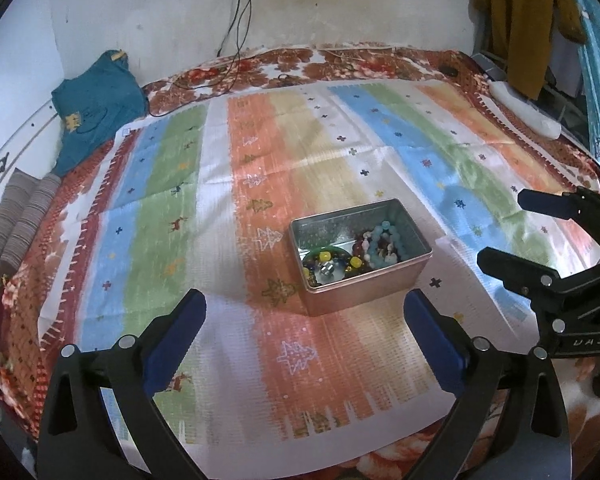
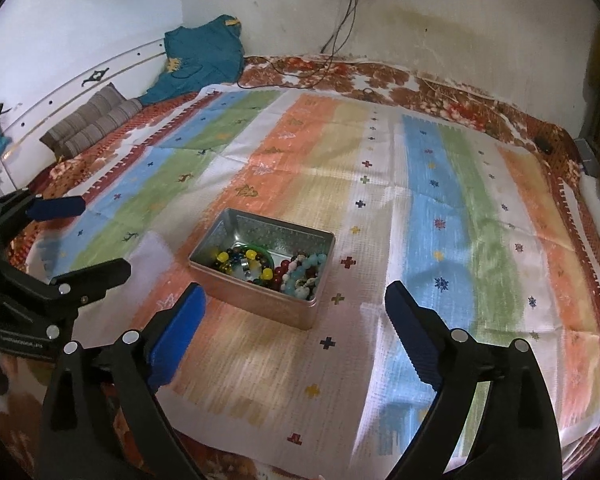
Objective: Organize jewelry
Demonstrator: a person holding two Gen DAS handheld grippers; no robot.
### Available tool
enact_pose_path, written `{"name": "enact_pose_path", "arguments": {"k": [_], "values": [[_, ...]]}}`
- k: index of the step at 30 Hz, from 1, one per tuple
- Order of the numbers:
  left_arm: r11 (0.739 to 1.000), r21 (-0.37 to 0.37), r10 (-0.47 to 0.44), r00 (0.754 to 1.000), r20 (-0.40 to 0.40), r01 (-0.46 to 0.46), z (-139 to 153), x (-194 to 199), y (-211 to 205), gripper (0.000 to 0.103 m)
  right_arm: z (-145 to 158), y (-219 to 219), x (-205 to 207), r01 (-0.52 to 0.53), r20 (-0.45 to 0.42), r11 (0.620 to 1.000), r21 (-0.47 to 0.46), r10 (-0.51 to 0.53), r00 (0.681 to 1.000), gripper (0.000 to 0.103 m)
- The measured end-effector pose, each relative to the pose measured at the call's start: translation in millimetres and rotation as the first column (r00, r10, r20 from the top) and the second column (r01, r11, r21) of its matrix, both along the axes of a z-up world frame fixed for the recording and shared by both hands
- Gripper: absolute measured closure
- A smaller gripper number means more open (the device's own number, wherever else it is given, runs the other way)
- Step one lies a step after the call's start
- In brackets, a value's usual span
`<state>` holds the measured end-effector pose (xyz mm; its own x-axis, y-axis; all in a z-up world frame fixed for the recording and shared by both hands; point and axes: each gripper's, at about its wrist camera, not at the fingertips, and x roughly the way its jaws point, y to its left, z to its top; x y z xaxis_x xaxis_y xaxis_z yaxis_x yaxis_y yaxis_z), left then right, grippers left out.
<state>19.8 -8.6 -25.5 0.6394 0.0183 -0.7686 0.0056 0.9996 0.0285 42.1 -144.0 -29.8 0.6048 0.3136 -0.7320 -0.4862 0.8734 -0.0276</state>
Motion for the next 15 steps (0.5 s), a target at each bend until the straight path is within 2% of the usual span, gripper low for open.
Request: {"name": "enact_pose_path", "arguments": {"k": [15], "values": [[1.000, 0.000, 0.002, 0.999, 0.050, -0.002, 1, -17, -6, 0.006, 5, -9, -14, 0.003, 0.027, 0.999, 0.033, -0.004, 1.000, 0.011]]}}
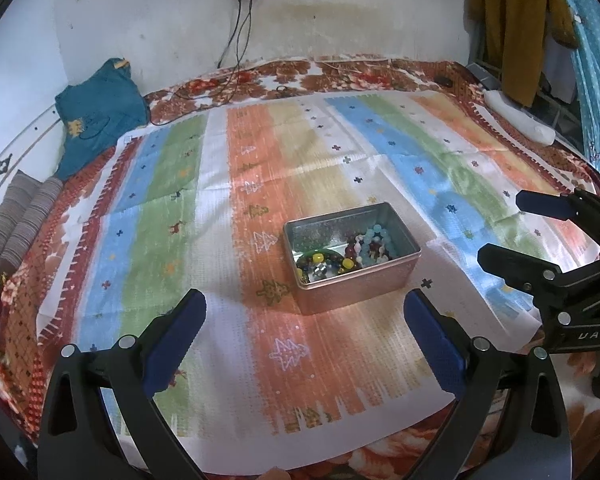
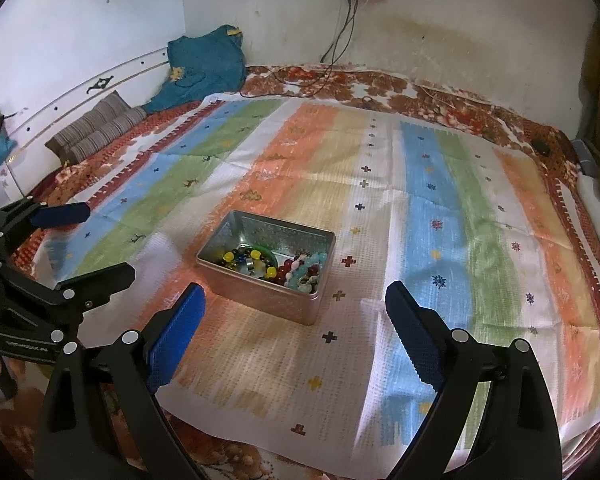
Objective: Organize jewelry
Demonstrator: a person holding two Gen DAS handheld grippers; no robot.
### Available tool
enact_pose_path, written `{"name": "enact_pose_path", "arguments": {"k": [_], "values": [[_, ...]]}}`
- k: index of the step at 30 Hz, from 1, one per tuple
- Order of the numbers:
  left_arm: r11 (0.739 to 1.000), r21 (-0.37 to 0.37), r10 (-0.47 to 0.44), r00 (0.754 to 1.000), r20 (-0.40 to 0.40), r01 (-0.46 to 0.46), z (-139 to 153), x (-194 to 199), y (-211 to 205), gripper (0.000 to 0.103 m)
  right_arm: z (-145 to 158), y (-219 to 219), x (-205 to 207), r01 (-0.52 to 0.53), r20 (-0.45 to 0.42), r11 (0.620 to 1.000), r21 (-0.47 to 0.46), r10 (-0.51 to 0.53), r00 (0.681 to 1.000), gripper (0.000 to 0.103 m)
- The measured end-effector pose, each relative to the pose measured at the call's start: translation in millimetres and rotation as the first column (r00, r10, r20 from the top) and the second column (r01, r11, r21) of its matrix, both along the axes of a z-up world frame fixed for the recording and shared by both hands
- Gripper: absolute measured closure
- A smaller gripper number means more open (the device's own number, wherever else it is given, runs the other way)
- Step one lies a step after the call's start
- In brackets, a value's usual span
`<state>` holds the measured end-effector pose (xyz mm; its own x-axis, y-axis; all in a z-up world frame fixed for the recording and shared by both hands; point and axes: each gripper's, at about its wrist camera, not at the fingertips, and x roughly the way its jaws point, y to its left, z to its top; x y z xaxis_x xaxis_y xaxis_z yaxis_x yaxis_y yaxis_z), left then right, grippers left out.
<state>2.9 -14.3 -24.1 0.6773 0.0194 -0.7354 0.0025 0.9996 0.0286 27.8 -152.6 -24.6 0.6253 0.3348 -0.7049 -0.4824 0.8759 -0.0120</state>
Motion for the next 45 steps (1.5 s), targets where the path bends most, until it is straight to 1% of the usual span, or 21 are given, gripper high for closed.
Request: {"name": "enact_pose_path", "arguments": {"k": [5, 11, 18, 24, 34, 39, 45], "values": [[1.000, -0.015, 0.000, 1.000, 0.006, 0.000, 0, -4, 0, 0.006, 1, -3, -4, 0.009, 0.005, 1.000, 0.011, -0.009, 1.000, 0.011], [1.000, 0.008, 0.005, 1.000, 0.022, -0.005, 2, -8, -4, 0.006, 0, -3, -5, 0.010, 0.004, 1.000, 0.013, -0.010, 1.000, 0.011], [1.000, -0.002, -0.002, 1.000, 0.018, 0.003, 3, -9, -4, 0.006, 1, -3, -5, 0.009, 0.005, 1.000, 0.013, -0.009, 1.000, 0.011], [1.000, -0.003, -0.019, 0.999, 0.037, 0.019, 5, -12, -7, 0.006, 3, -5, -10, 0.010, 0.019, 1.000, 0.027, -0.010, 1.000, 0.011], [0.999, -0.041, -0.025, 0.996, 0.082, 0.029, 11, -17, -7, 0.006, 11, -11, -18, 0.013, 0.055, 0.998, 0.069, -0.017, 0.998, 0.010], [0.998, -0.055, -0.023, 0.996, 0.085, 0.028, 12, -17, -7, 0.006, 12, -13, -20, 0.015, 0.066, 0.997, 0.077, -0.021, 0.998, 0.009], [0.999, -0.048, -0.015, 0.996, 0.092, 0.020, 13, -17, -7, 0.006, 12, -12, -21, 0.017, 0.071, 0.997, 0.075, -0.022, 0.997, 0.009]]}}
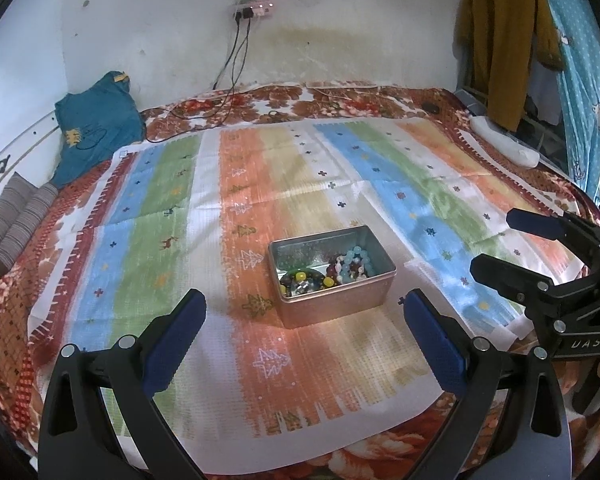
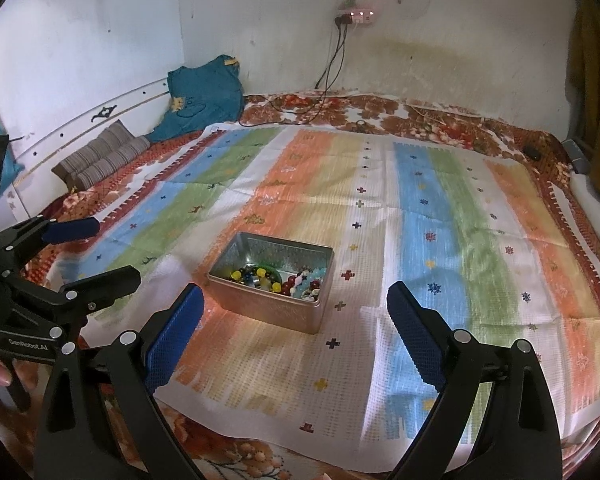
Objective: Organize jewelry
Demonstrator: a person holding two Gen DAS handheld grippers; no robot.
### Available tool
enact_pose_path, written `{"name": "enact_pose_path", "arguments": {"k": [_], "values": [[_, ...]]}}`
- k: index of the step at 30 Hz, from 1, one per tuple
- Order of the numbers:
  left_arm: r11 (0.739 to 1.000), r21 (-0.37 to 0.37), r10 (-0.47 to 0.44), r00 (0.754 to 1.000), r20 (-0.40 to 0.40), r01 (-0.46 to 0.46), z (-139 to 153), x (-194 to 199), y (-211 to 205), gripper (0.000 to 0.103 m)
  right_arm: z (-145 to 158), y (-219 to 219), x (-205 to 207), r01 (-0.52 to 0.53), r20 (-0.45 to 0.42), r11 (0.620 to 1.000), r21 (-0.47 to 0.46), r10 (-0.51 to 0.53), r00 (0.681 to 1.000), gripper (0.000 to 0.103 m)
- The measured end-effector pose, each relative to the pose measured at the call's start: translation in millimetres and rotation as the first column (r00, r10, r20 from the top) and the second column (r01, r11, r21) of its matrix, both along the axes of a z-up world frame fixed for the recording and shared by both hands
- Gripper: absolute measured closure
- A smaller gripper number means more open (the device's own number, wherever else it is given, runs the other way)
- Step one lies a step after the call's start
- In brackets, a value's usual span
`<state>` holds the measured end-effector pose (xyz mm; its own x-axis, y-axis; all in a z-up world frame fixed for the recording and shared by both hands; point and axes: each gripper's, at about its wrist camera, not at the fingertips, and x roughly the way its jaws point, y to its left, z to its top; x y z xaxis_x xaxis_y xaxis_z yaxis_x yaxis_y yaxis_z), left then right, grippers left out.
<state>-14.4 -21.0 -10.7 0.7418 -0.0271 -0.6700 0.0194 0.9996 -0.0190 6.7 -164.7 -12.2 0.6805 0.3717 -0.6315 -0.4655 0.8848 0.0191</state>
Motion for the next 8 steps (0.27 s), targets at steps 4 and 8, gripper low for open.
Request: {"name": "enact_pose_path", "arguments": {"k": [4, 8], "values": [[1.000, 0.009, 0.021, 1.000, 0.011, -0.021, 2.3, -0.3, 0.6, 0.006, 0.9, -1.9, -1.1, 0.004, 0.003, 1.000, 0.000, -0.004, 1.000, 0.009], [1.000, 0.014, 0.021, 0.999, 0.029, -0.021, 5.7, -1.9, 0.0, 0.006, 3.0, -3.5, -0.6, 0.017, 0.010, 1.000, 0.003, -0.017, 1.000, 0.008]]}}
